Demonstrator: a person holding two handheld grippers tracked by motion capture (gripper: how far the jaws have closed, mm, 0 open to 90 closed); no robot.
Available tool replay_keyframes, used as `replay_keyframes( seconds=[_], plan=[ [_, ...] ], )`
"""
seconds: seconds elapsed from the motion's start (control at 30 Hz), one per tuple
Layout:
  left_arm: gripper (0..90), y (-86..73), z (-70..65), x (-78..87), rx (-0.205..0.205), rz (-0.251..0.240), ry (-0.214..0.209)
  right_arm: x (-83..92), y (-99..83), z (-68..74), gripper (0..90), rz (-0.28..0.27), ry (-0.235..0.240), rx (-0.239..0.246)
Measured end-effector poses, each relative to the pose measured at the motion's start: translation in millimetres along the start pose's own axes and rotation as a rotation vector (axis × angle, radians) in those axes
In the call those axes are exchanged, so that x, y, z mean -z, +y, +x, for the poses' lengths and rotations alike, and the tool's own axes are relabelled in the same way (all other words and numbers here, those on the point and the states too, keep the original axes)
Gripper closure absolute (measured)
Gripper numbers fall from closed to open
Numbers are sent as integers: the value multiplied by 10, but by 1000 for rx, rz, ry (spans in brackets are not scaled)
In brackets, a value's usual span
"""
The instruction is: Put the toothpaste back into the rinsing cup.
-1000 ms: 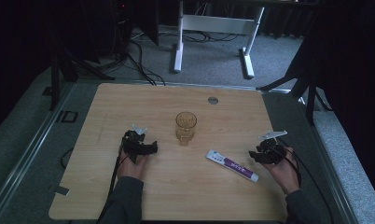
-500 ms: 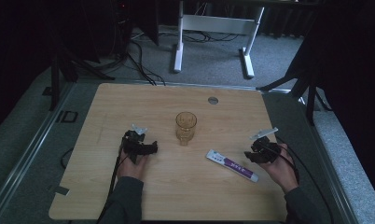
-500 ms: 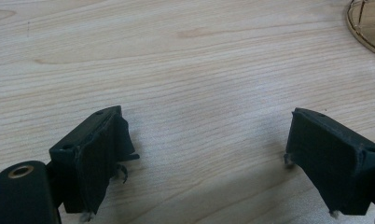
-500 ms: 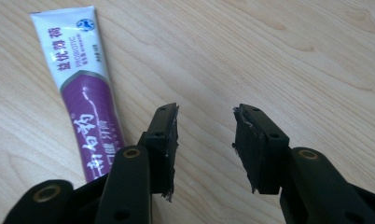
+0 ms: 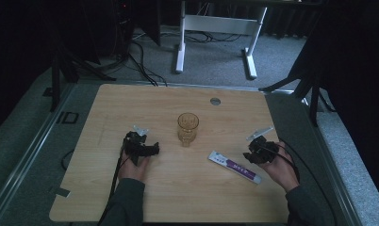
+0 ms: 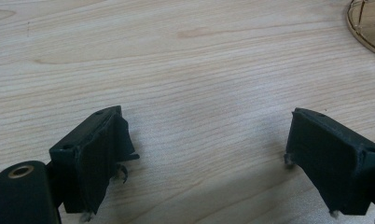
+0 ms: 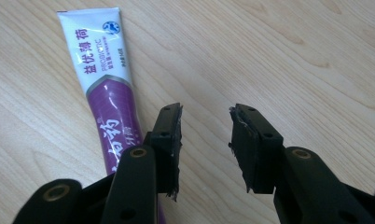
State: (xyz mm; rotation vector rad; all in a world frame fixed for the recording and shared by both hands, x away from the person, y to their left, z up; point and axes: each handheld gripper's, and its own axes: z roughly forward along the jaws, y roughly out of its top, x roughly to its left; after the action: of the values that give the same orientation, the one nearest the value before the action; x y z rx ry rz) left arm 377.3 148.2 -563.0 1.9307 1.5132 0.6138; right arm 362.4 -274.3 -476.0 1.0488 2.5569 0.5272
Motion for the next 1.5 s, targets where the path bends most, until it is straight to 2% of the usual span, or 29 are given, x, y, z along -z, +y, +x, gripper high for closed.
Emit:
replay_keyframes(
  seconds=[1.5],
  plan=[
    [116, 0, 0, 0, 0, 0, -1, -122, 281, 173, 634, 181, 100, 116]
  ],
)
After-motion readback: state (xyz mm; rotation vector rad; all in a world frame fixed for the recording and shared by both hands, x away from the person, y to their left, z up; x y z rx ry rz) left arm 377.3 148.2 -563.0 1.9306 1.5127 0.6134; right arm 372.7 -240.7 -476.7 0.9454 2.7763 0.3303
